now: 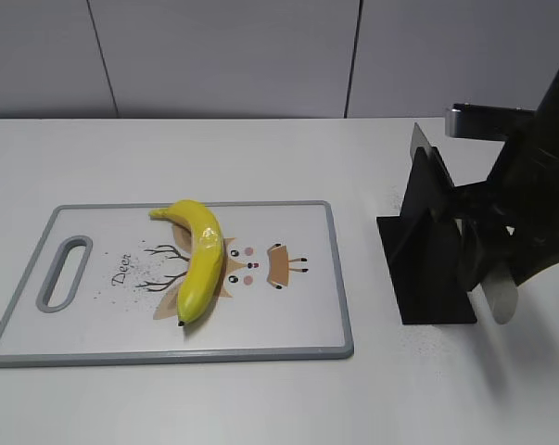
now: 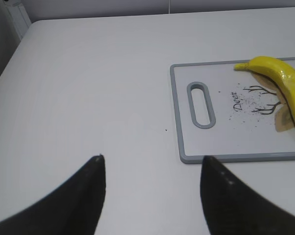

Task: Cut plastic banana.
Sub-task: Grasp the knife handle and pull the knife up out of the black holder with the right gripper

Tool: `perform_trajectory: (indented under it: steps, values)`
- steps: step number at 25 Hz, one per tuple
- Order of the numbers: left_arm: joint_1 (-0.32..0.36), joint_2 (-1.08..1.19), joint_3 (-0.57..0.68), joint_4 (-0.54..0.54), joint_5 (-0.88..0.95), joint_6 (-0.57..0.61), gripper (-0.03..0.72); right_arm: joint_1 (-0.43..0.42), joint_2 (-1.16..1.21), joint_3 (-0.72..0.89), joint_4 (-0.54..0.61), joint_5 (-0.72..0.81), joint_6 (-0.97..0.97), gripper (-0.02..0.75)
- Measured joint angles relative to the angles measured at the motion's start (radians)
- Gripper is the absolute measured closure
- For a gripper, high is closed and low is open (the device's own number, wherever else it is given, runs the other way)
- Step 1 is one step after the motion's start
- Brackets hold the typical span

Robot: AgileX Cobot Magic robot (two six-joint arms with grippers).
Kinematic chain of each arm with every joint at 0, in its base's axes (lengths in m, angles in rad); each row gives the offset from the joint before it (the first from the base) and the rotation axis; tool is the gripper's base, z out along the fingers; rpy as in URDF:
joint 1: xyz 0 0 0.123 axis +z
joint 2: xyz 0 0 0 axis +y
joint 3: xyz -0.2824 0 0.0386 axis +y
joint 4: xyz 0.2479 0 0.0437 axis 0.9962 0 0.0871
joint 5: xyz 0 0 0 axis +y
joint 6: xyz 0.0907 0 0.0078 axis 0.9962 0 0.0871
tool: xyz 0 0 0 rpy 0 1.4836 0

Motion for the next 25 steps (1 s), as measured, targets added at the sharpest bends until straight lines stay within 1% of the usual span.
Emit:
perform_trajectory:
  steps: [8,16,18,20,21,25]
  values:
    - [0.000,0.000,0.000,0.000,0.000,0.000,0.099,0.000,0.011,0.000,-0.006,-0.011,0.015,0.428]
    - [0.000,0.000,0.000,0.000,0.000,0.000,0.099,0.000,0.011,0.000,0.001,-0.059,0.019,0.433]
    - [0.000,0.000,0.000,0.000,0.000,0.000,0.099,0.000,0.013,0.000,0.002,-0.059,0.019,0.468]
    - [0.000,0.000,0.000,0.000,0.000,0.000,0.099,0.000,0.019,0.000,0.002,-0.060,0.019,0.553]
    - [0.000,0.000,0.000,0.000,0.000,0.000,0.099,0.000,0.021,0.000,0.002,-0.060,0.021,0.575]
    - [0.000,0.000,0.000,0.000,0.000,0.000,0.099,0.000,0.021,0.000,0.001,-0.060,0.022,0.573]
